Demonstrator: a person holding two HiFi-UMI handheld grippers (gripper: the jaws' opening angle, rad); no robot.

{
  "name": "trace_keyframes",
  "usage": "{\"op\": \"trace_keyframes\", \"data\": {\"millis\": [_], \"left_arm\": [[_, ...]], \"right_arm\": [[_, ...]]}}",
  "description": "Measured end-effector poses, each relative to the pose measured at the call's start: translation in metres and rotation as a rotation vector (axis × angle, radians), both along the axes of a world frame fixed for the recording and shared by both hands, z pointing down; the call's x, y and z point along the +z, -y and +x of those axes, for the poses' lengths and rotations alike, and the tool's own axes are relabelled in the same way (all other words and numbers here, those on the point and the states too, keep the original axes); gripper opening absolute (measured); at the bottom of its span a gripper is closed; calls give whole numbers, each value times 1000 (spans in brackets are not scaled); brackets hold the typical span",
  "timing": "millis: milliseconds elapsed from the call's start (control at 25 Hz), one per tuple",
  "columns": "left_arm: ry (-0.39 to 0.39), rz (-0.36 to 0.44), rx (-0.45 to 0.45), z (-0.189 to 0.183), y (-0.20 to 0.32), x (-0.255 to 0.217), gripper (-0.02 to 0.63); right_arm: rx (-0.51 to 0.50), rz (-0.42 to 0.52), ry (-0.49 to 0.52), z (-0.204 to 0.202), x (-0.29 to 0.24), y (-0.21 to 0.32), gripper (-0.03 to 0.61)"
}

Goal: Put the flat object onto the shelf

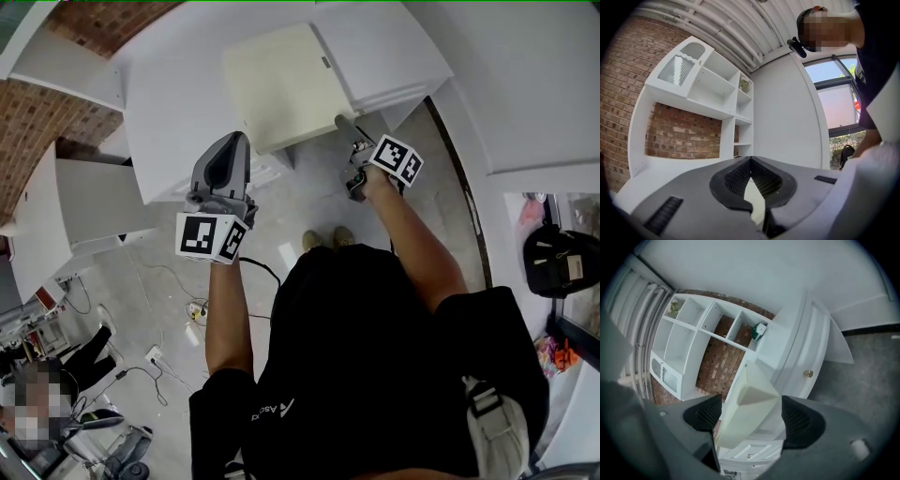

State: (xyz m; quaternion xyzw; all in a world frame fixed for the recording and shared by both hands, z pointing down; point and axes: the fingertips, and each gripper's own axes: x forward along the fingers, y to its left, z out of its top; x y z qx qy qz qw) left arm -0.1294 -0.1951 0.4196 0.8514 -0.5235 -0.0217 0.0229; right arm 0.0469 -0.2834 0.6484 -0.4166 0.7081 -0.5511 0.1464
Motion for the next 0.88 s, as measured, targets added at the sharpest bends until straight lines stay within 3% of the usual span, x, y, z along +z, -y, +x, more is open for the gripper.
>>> {"op": "trace_keyframes", "data": {"millis": [200,880], "left_arm": [[10,-10,-7,-3,4,1,-2],[1,-30,-10,-12,11,4,-2]], "right_arm": [[36,-51,129,-14,12,7,387],[-5,-129,320,-74,21,20,388]]}}
